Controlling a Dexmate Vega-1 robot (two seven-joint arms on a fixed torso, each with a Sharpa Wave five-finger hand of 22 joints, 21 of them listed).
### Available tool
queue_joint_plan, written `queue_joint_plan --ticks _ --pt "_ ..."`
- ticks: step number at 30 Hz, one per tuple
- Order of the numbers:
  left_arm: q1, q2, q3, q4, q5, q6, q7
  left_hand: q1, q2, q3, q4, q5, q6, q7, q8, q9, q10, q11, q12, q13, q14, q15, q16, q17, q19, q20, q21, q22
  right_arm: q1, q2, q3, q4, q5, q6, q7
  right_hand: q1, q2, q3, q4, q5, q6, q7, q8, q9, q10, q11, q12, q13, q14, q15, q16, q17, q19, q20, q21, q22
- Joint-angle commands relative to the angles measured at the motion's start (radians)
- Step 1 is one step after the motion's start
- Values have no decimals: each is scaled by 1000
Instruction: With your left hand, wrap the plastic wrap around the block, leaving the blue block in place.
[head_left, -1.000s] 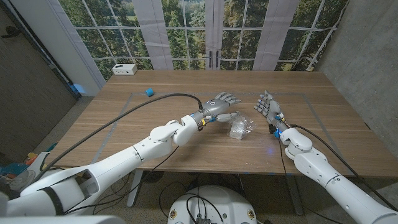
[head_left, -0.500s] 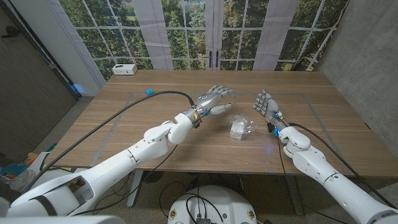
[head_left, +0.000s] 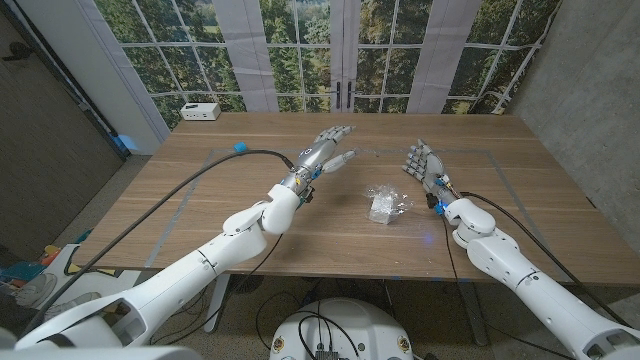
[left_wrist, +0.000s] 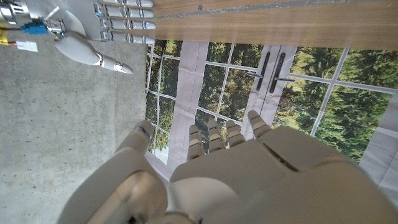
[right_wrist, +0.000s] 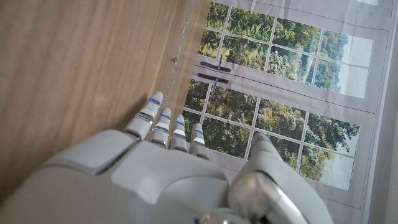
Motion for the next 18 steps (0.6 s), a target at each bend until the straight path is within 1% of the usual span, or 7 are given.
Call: queue_joint_plan --ticks 1,4,10,12,14,17,18 --pt "64 11 -109 1 -213 -68 20 -16 -5 -10 7 -8 -5 -7 -4 4 -2 -1 -1 2 -6 -3 0 6 9 0 4 3 20 12 -14 -16 -38 20 -21 -2 -11 -4 1 2 4 3 0 2 0 6 0 5 6 -2 -2 3 1 5 3 2" --pt "72 26 -129 1 -276 -102 -17 -35 -9 -22 18 -9 -6 -9 -4 4 -3 3 -4 1 -11 -2 0 8 9 -4 3 3 25 17 -20 -20 -49 21 -30 -2 -13 -5 1 2 4 3 0 2 0 6 0 5 6 -3 -2 3 0 6 3 2" --pt "101 49 -165 -11 -302 -128 -4 -58 -14 -36 31 -9 -16 -15 -8 3 -3 7 -7 -1 -20 0 -2 9 6 -5 1 4 30 20 -30 -37 -80 23 -53 -3 -18 -8 0 2 7 2 1 2 3 5 1 5 7 -1 -2 3 -1 7 3 2" --pt "106 58 -178 -4 -354 -152 -38 -64 -15 -39 35 -8 -20 -16 -10 3 -5 7 -8 -2 -23 -2 -3 9 5 -7 0 4 28 22 -29 -48 -94 25 -74 -4 -20 -9 0 2 8 3 1 2 3 6 1 5 7 -2 -2 3 0 5 3 2" --pt "119 62 -198 4 -394 -183 -44 -73 -16 -43 39 -7 -31 -19 -13 2 -16 3 -15 -3 -26 -2 -4 8 3 -9 -1 4 26 21 -29 -62 -107 21 -94 -5 -23 -10 -1 2 10 2 2 2 4 6 1 5 8 -2 -2 3 0 5 3 2" --pt "146 76 -227 -13 -424 -181 -44 -78 -17 -46 42 -7 -37 -19 -14 1 -23 3 -18 -3 -32 -2 -6 8 1 -10 -2 4 30 14 -27 -79 -127 20 -111 -6 -28 -13 -2 2 14 0 3 2 7 6 2 5 12 -5 0 3 1 5 3 2" --pt "150 86 -236 -5 -454 -204 -66 -81 -17 -47 44 -6 -38 -20 -15 1 -25 2 -19 -4 -34 -2 -7 7 0 -11 -2 4 29 13 -26 -87 -136 15 -125 -7 -30 -14 -2 2 18 -1 5 2 10 6 3 5 12 -5 0 3 1 4 3 2"
